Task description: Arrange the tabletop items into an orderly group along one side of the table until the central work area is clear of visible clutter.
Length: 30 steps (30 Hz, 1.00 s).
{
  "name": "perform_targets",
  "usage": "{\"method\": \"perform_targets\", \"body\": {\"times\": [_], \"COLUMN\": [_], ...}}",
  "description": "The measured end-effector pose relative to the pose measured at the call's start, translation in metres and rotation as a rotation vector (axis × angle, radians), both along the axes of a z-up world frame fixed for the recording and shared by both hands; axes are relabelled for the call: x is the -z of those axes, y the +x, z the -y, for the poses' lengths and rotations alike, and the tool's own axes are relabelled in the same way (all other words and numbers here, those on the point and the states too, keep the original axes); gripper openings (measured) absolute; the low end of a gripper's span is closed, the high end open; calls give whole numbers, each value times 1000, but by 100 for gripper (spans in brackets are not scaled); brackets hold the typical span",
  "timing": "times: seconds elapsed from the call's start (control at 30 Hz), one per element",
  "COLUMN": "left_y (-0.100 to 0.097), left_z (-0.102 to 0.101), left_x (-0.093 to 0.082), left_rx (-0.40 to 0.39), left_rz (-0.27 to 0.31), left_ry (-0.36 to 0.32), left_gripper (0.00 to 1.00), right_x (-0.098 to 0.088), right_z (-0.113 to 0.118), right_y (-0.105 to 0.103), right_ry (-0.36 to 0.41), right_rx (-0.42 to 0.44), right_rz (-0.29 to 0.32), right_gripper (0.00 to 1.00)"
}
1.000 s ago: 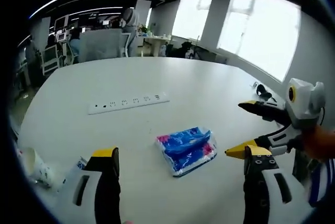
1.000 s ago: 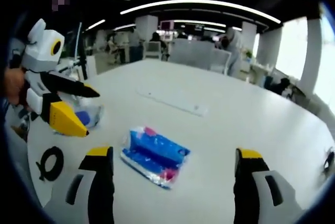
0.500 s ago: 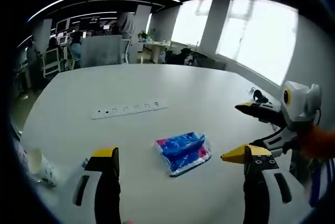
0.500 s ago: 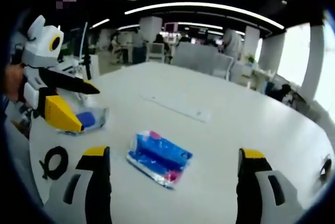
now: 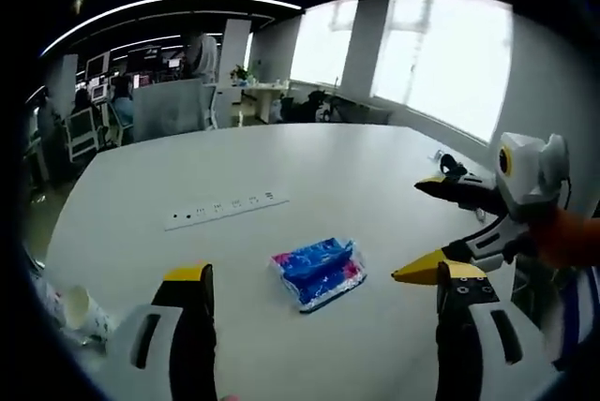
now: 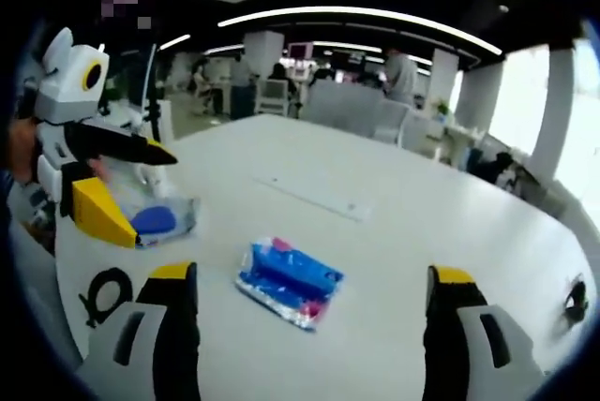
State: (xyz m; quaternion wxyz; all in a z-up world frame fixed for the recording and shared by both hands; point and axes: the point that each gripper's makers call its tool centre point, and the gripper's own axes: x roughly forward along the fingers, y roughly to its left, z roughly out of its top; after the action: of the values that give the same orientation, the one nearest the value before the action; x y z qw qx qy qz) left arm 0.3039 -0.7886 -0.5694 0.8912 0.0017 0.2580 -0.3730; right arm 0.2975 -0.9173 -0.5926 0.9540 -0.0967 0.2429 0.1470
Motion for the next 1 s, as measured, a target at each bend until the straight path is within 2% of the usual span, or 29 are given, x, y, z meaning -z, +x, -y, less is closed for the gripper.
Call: {"method": "perform_targets", "body": {"times": [0.13,0.33,0.63,1.0], "left_y": [-1,-4,-13,-26], "left_z": [-3,-10,-24,-41], "left_x": [-6,-6,-14,-9], "left_rx": [17,41,74,93], "left_rz": [19,39,77,65], "left_ry": [-3,25,36,28], "left_gripper": [98,98,98,97], "right_x": [-5,-12,-17,-21], "right_z": [-7,-13,-18,-36], "right_y": [-4,-10,-17,-25], "right_ry": [-4,-24,-16,-28], "right_rx": [-7,-15,12,25], "right_rz": [2,4,-6,5], "right_gripper": [100,99,91,89]}}
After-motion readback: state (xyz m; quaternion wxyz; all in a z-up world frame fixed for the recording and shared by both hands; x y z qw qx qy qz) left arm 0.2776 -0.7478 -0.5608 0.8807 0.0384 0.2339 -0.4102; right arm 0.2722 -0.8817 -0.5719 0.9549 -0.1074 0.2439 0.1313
